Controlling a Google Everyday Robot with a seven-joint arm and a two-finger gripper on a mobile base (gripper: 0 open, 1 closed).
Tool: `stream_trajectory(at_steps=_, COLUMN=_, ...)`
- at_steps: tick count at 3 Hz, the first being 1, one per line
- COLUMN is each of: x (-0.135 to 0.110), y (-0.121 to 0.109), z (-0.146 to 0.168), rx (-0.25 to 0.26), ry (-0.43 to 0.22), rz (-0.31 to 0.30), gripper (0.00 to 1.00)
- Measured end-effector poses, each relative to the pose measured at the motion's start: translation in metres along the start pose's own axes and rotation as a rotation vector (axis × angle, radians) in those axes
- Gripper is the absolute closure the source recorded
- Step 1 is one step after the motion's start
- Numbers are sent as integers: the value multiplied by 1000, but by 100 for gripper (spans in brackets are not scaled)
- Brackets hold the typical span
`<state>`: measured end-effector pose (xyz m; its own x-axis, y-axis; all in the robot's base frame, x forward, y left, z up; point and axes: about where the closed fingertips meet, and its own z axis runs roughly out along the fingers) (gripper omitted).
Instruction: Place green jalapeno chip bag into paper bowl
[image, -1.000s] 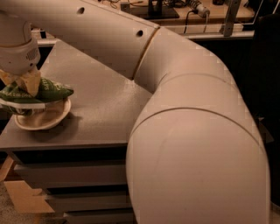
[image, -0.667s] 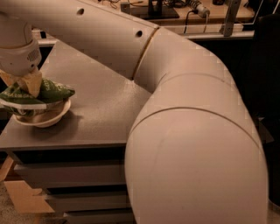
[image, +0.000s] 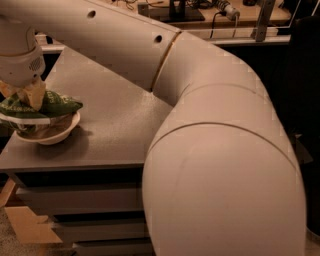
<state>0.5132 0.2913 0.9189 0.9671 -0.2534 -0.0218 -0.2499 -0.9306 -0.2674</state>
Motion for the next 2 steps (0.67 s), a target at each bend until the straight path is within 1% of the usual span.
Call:
stream_trajectory(at_steps=1, x=0, y=-4, z=1, rx=14, ry=1, rz=-1, gripper=4)
stream_trajectory(at_steps=2, x=0, y=-5, z=2, rx=19, ry=2, rz=-2, gripper=0)
